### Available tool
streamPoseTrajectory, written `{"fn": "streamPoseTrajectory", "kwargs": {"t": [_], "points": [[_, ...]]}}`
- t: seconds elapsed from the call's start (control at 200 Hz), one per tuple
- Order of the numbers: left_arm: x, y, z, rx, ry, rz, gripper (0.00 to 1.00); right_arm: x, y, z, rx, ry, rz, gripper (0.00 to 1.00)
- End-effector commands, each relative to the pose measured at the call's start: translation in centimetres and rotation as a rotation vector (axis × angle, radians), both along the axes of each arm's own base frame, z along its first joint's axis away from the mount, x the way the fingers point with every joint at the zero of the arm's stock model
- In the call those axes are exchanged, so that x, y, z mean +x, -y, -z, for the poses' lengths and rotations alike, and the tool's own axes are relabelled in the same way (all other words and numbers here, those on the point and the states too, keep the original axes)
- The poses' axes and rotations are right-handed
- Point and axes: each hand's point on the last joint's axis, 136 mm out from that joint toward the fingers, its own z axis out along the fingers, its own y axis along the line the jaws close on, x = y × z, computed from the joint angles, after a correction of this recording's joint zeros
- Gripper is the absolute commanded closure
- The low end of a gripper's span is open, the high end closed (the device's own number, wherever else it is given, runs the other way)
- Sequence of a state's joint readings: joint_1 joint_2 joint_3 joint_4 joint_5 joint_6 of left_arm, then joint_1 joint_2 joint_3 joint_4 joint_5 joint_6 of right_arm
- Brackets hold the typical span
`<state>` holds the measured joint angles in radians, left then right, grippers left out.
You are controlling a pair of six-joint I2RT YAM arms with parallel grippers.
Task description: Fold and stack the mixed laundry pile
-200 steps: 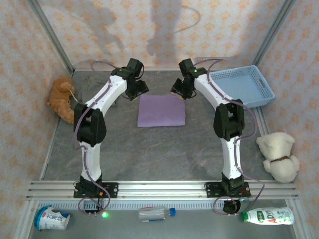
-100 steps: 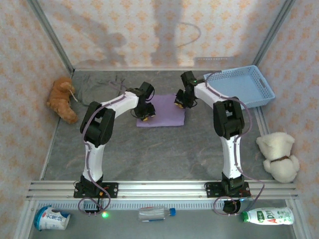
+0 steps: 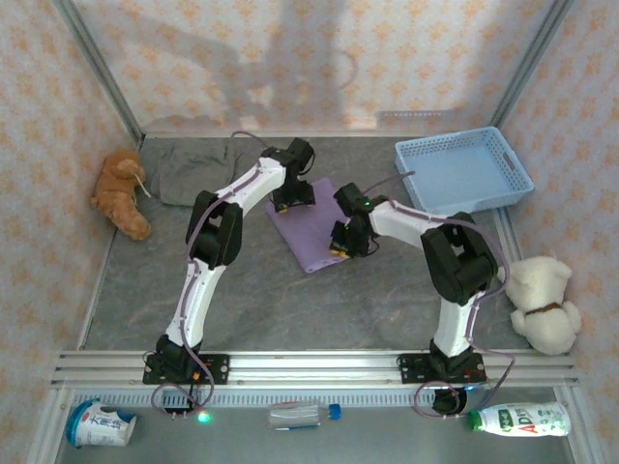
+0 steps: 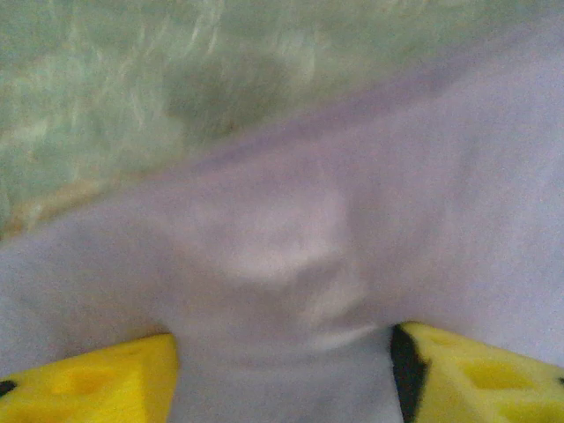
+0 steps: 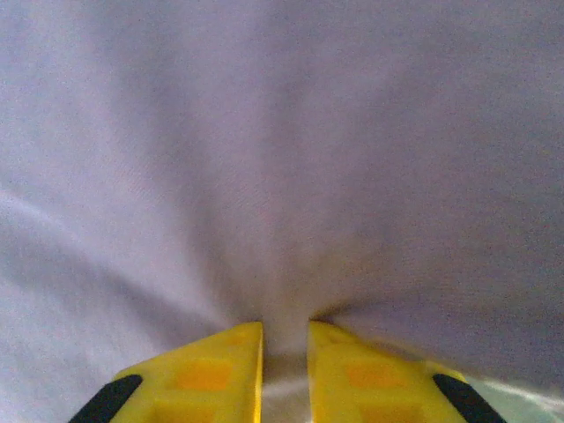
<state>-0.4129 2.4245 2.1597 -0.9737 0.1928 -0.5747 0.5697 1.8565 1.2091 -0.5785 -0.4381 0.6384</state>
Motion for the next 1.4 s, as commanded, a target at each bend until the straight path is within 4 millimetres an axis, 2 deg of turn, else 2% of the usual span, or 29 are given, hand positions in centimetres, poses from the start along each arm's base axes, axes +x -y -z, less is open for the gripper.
{"fn": "streamPoseTrajectory", "kwargs": {"t": [0.0, 0.115, 0.22, 0.3, 0.38, 0.465, 0.57, 0.631, 0.726, 0.836, 0.901, 0.971, 1.006, 1.091, 1.186, 1.226, 1.286, 1.396], "points": [[0.2, -1.1, -3.6, 0.091, 0.025, 0.092, 0.24, -0.9, 0.9, -3.4, -0.026, 0.036, -0.001, 0.76], [-0.3, -0.2, -6.7, 0.016, 0.055, 0.108, 0.24, 0.8, 1.1, -6.1, -0.018, 0.107, 0.003, 0.74], [-3.2, 0.5, -7.8, -0.064, 0.047, 0.08, 0.3, 3.0, 1.3, -6.5, -0.02, 0.134, 0.021, 0.77], [-5.8, 1.4, -7.6, -0.156, 0.05, 0.026, 0.41, 4.9, 1.1, -6.0, 0.006, 0.147, 0.055, 0.77], [-8.5, 2.7, -6.4, -0.25, 0.041, -0.026, 0.5, 6.7, 0.9, -4.8, 0.039, 0.135, 0.092, 0.78], [-10.7, 3.9, -4.2, -0.28, 0.029, -0.051, 0.52, 8.0, 1.2, -2.9, 0.047, 0.1, 0.127, 0.79], [-12.6, 4.7, -1.9, -0.245, -0.006, -0.033, 0.53, 8.4, 2.1, -0.7, 0.026, 0.055, 0.153, 0.8], [-13.7, 4.5, 0.0, -0.191, -0.052, -0.015, 0.53, 8.2, 2.8, 0.3, 0.012, 0.038, 0.168, 0.8], [-15.4, 2.7, 3.0, -0.064, -0.13, 0.008, 0.54, 7.7, 3.5, 1.4, 0.007, 0.021, 0.182, 0.8], [-17.1, 0.8, 4.8, 0.046, -0.21, 0.044, 0.55, 7.5, 3.8, 2.1, -0.004, 0.016, 0.164, 0.78], [-17.5, 0.4, 4.4, 0.08, -0.222, 0.076, 0.55, 7.9, 3.7, 1.9, -0.005, 0.021, 0.145, 0.77], [-17.4, 0.7, 3.1, 0.071, -0.217, 0.1, 0.51, 8.5, 3.4, 1.1, 0.0, 0.039, 0.119, 0.75], [-17.0, 1.2, 1.8, 0.049, -0.199, 0.107, 0.48, 8.8, 3.3, 0.3, 0.002, 0.052, 0.106, 0.74], [-15.5, 2.3, -1.9, -0.006, -0.121, 0.119, 0.31, 9.5, 3.1, -2.3, 0.009, 0.094, 0.089, 0.69], [-14.0, 3.5, -5.3, -0.051, -0.047, 0.144, 0.28, 9.2, 3.3, -5.1, 0.012, 0.113, 0.081, 0.69], [-13.8, 4.2, -6.3, -0.085, -0.037, 0.16, 0.3, 8.6, 3.4, -5.8, 0.016, 0.102, 0.078, 0.71], [-14.1, 5.1, -6.6, -0.128, -0.044, 0.178, 0.36, 7.2, 3.5, -6.1, 0.032, 0.074, 0.069, 0.74], [-16.0, 5.8, -5.1, -0.165, -0.094, 0.215, 0.56, 4.7, 4.3, -6.1, 0.034, 0.038, 0.078, 0.78]]}}
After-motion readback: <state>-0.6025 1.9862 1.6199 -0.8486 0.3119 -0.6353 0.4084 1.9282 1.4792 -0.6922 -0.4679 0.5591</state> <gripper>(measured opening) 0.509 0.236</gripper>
